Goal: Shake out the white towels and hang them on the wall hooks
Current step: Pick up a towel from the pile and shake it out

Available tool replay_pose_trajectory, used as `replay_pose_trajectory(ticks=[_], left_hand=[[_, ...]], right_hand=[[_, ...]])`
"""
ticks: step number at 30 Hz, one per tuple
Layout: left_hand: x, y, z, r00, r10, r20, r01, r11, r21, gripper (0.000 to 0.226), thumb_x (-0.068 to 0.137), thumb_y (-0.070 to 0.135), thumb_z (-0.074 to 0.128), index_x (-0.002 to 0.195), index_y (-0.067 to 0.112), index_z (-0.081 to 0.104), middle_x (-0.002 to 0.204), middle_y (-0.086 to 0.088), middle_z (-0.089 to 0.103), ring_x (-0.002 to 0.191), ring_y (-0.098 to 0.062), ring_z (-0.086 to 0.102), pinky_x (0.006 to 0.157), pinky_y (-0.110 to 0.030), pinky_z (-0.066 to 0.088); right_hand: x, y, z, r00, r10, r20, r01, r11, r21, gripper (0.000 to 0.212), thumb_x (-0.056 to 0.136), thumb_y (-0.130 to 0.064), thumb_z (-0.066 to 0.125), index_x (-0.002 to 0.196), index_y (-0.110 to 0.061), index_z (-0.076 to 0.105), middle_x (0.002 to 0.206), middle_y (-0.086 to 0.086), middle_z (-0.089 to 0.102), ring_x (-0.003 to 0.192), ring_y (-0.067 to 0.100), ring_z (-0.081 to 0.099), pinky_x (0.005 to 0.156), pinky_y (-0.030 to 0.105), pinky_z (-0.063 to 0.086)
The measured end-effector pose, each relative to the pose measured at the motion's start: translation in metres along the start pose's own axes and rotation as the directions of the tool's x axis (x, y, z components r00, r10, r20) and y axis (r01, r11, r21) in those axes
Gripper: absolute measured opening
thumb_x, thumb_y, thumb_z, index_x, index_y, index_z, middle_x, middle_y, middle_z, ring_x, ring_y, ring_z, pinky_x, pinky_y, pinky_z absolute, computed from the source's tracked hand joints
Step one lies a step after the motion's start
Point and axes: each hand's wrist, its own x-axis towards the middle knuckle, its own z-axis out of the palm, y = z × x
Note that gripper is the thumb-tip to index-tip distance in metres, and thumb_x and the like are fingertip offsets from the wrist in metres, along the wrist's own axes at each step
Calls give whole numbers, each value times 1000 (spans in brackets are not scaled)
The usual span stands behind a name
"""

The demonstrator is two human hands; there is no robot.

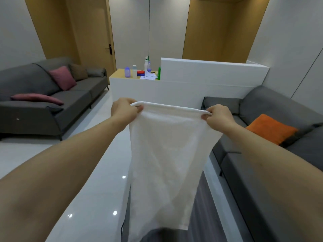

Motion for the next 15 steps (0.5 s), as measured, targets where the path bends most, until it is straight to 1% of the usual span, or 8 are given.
replay_pose_trajectory(ticks=[1,3,5,8,10,12,13,15], left_hand=[[14,1,5,1000,8,12,-9,1000,28,13,84,36,71,73,30,72,79,7,67,79,-14,62,65,-27,49],[44,7,15,1000,16,21,-17,996,91,8,87,35,70,84,28,74,86,3,68,85,-18,63,75,-33,55],[73,19,25,1000,15,-2,-15,990,142,13,88,35,68,92,25,75,92,-1,69,89,-22,63,82,-38,56],[115,40,39,994,37,-108,-20,988,152,15,86,36,68,88,24,76,89,-2,70,89,-24,63,79,-36,56],[138,53,46,982,40,-183,-20,994,110,16,85,40,68,89,27,77,92,-2,71,89,-22,63,77,-34,54],[155,62,53,970,41,-240,-26,998,65,19,83,43,69,94,30,77,94,0,72,89,-21,64,77,-31,52],[160,64,55,965,52,-257,-37,997,60,20,82,44,69,95,31,77,93,1,72,88,-20,64,76,-30,51],[164,62,61,959,86,-269,-67,995,79,20,82,44,68,96,32,77,89,1,73,87,-20,64,76,-31,51]], right_hand=[[16,1,-1,999,-4,-34,4,1000,1,21,89,-28,63,73,-16,68,72,8,65,74,29,61,64,35,51],[52,2,-2,996,-10,-86,12,1000,21,20,91,-29,62,76,-18,70,75,7,65,76,29,61,64,32,48],[89,1,-4,994,-13,-108,16,1000,24,21,94,-28,58,80,-17,69,78,7,64,77,29,59,63,31,44],[137,3,-8,982,-21,-186,36,996,78,29,96,-29,54,70,-19,61,69,3,58,70,24,56,53,29,34],[162,8,-11,961,-11,-275,51,989,139,32,96,-35,57,68,-19,59,64,-2,54,63,19,51,53,29,31],[180,16,-12,948,-10,-318,68,983,171,34,94,-40,59,68,-19,60,63,-2,54,58,14,47,51,28,29],[186,21,-11,948,-23,-318,81,982,172,35,95,-41,58,69,-17,61,64,0,55,58,14,47,51,27,29],[193,29,-8,951,-55,-305,106,982,154,34,96,-37,56,73,-13,62,69,5,58,64,23,50,55,31,33]])
